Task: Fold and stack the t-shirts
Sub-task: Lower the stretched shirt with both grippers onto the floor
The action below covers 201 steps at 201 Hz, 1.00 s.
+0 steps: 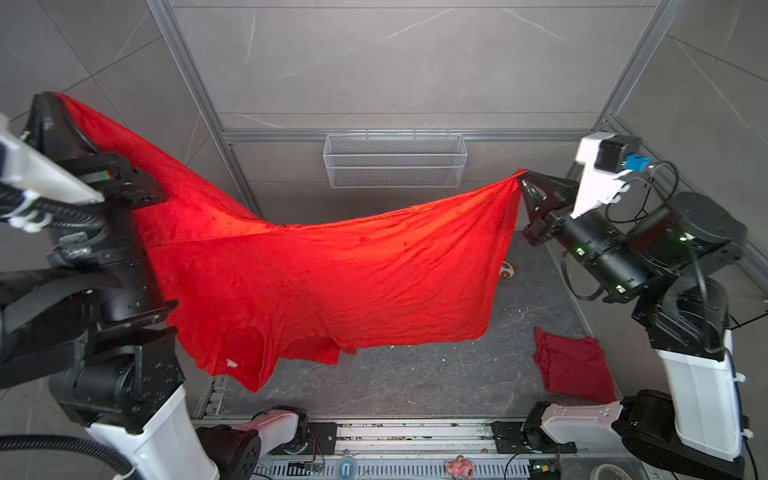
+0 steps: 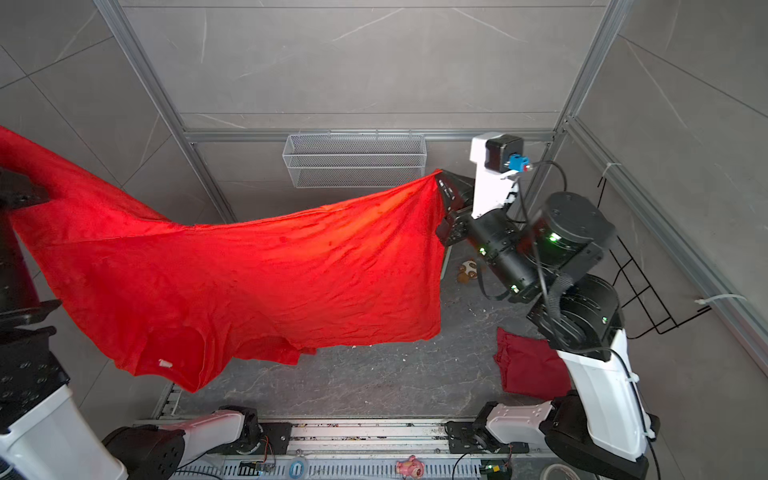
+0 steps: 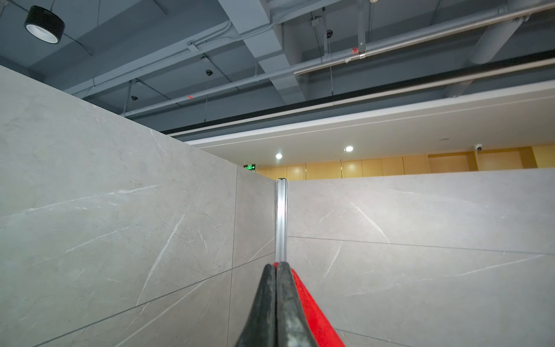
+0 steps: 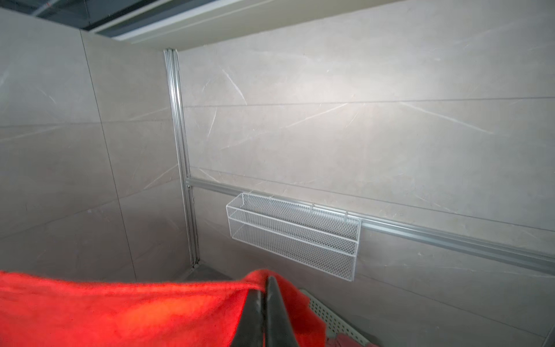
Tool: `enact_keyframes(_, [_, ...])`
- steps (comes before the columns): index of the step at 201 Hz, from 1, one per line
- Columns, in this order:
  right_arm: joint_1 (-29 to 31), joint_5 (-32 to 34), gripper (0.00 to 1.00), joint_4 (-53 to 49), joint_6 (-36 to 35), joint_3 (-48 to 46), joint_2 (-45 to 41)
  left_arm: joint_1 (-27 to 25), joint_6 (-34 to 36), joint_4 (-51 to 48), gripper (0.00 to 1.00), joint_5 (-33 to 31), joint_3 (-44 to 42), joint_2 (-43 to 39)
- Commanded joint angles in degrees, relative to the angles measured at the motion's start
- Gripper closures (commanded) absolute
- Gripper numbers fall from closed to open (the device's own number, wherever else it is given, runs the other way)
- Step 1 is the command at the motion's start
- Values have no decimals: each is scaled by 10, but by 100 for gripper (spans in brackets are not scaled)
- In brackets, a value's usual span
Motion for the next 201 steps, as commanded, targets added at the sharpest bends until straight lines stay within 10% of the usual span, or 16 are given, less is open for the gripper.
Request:
enact_keyframes(1, [3, 3, 100, 5, 7, -31, 20, 2, 65, 42, 100, -36, -33, 47])
enact_keyframes(68, [4, 1, 100, -5, 45, -80, 37, 3, 50, 68, 100, -38, -128, 51])
enact_keyframes(141, [4, -31, 100, 46, 179, -270, 76, 4, -136, 67, 100, -27, -425, -54])
enact_keyframes(201, [5, -163, 100, 210, 248, -267, 275, 3, -313, 54, 100, 53, -575, -37])
